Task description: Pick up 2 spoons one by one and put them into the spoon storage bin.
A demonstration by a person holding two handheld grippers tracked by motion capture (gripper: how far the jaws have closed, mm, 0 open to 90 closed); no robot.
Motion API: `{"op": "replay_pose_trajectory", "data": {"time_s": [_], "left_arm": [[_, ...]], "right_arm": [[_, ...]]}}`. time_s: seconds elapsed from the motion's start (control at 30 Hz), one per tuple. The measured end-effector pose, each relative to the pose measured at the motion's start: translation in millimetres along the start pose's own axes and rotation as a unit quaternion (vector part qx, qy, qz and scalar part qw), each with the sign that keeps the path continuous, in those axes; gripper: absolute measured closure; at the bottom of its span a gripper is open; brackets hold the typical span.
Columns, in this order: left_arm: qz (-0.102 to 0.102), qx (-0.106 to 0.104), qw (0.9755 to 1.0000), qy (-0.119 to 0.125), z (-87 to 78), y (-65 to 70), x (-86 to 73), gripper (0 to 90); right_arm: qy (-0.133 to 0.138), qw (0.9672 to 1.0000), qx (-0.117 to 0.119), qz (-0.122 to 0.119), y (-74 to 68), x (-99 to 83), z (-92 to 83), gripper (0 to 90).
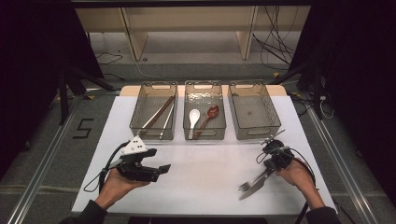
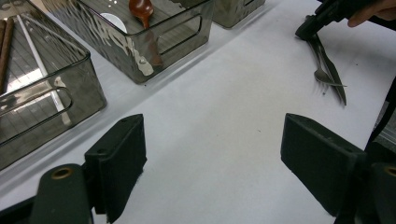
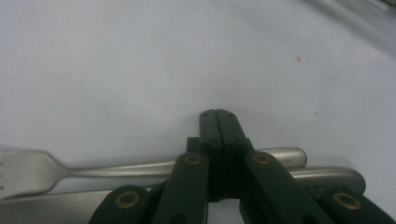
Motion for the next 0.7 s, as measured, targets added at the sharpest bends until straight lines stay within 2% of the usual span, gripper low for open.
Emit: {"op": "replay_pose_trajectory", "data": {"time_s": [0.27,0.7], "left_arm": [[0.001,-0.002,1.0000,0.000,-1.2,-0.6,0.4,21.5],[-0.001,-0.001,1.0000,0.010,-3.9,-4.2,1.4,21.2]], "right_arm": [[-0.007,0.9999,0.003,0.012,2.5,-18.1,-10.5,90.0],[-0.013,0.9999,0.002,0.006,-2.0,-39.8,-22.8,90.0]]}}
Point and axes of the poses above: each handheld gripper's, and its own axes: z roughly forward along the jaws, x roughly out of its top, y roughly to its right, the point moved 8 cm from there along z, roughly forward along the jaws, and after that the axes turned 11 degrees about y, right-handed, at the moved point
